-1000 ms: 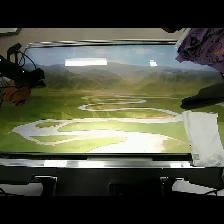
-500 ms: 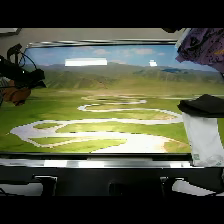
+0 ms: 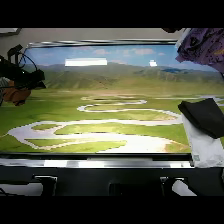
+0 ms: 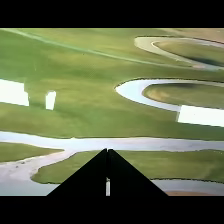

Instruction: Fold the clothes and pants, and hang the long-sleeved shirts on hangers.

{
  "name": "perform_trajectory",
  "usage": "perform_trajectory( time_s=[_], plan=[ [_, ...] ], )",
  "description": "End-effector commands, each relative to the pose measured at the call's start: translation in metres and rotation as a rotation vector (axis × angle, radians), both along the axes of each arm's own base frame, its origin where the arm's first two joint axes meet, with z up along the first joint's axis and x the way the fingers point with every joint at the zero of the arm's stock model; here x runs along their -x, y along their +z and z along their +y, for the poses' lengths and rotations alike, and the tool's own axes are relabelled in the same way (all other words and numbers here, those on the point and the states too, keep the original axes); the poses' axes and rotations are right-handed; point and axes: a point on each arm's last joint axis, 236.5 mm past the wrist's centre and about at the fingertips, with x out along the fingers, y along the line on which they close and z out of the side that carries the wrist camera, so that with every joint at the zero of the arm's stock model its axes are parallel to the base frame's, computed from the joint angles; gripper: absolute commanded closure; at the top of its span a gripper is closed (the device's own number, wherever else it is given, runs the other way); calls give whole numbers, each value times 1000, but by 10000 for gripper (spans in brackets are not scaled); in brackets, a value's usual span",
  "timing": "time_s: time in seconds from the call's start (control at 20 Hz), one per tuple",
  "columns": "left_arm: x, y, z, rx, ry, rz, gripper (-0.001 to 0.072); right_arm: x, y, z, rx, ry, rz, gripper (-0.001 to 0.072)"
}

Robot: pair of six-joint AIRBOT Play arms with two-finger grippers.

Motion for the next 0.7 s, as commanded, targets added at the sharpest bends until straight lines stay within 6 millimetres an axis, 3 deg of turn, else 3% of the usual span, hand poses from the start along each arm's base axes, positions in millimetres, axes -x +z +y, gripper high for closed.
perform_trajectory(
  time_s=[0.0, 0.35, 0.65],
  plan=[
    [0, 0, 1, -1, 0, 0, 687, 33, -26, 3, 21, -26, 95, 672],
    [0, 0, 1, -1, 0, 1, 687, 64, -69, 10, 10, -52, 207, 672],
    [0, 0, 1, -1, 0, 1, 687, 87, -91, 19, -16, -63, 295, 671]
  ],
)
